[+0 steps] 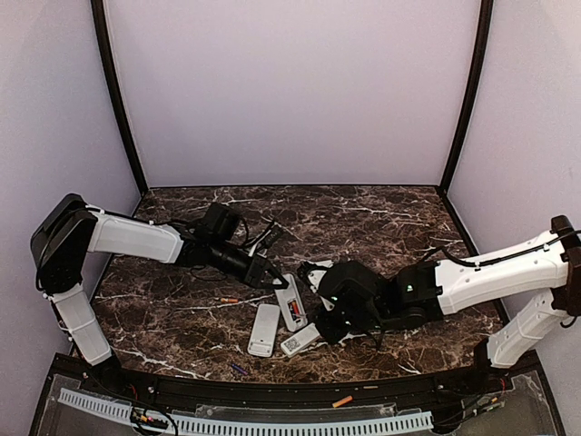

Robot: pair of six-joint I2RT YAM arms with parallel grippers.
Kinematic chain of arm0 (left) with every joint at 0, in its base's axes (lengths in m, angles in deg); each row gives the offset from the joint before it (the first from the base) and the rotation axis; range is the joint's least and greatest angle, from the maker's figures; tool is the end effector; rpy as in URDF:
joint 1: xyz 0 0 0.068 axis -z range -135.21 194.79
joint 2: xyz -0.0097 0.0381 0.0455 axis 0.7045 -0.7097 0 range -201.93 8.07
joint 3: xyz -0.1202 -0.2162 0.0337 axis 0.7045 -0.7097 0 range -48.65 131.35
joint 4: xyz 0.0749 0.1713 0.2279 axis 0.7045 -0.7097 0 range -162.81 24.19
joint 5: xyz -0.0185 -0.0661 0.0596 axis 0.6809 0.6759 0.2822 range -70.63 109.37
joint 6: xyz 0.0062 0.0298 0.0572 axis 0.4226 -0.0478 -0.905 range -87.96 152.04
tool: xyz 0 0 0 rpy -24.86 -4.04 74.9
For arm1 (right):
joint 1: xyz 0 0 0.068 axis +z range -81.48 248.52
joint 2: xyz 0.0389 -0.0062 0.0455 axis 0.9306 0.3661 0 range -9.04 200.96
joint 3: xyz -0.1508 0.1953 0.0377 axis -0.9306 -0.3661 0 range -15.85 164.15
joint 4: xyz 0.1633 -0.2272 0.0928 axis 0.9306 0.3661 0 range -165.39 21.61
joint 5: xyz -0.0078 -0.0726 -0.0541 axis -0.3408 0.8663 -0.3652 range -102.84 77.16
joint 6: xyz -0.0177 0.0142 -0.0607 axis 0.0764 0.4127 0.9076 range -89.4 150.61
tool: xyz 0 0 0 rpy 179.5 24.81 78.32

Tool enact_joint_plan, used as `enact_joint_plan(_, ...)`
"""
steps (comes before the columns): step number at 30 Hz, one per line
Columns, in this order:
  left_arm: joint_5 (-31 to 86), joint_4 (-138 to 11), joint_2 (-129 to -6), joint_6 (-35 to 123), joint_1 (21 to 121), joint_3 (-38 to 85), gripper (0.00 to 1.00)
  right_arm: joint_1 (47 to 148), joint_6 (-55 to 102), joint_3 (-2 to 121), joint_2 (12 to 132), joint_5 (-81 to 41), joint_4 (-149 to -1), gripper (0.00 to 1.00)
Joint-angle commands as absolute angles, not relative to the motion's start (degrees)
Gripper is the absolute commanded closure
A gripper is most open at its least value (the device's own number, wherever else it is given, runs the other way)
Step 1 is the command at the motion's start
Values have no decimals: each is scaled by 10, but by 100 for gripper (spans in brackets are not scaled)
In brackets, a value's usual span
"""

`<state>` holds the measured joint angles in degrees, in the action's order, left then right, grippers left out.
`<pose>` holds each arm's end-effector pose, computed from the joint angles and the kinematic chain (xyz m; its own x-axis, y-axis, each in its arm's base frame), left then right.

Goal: Unload the batteries from the remote control
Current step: Remove the battery from the remote control without the battery cover.

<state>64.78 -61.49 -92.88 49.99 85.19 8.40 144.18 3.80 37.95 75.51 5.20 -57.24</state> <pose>0.2764 -0.2824 0.1282 -0.7307 0.3377 -0.5934 0.6809 0.2974 -0.6693 0.1016 0.3343 0.1686 -0.5594 -0.4564 -0.6919 -0.6930 0.7155 0.0882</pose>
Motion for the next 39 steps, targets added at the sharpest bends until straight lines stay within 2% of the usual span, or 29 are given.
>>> enact_joint_plan(1,648,-636,-932,486,856,93,100,1444,47,399,742,65,-558,100)
enact_joint_plan(32,648,-642,-933,479,855,96,100,1445,57,396,774,82,-558,100)
enact_joint_plan(39,650,-641,-932,479,856,96,100,1443,53,372,780,76,-600,100)
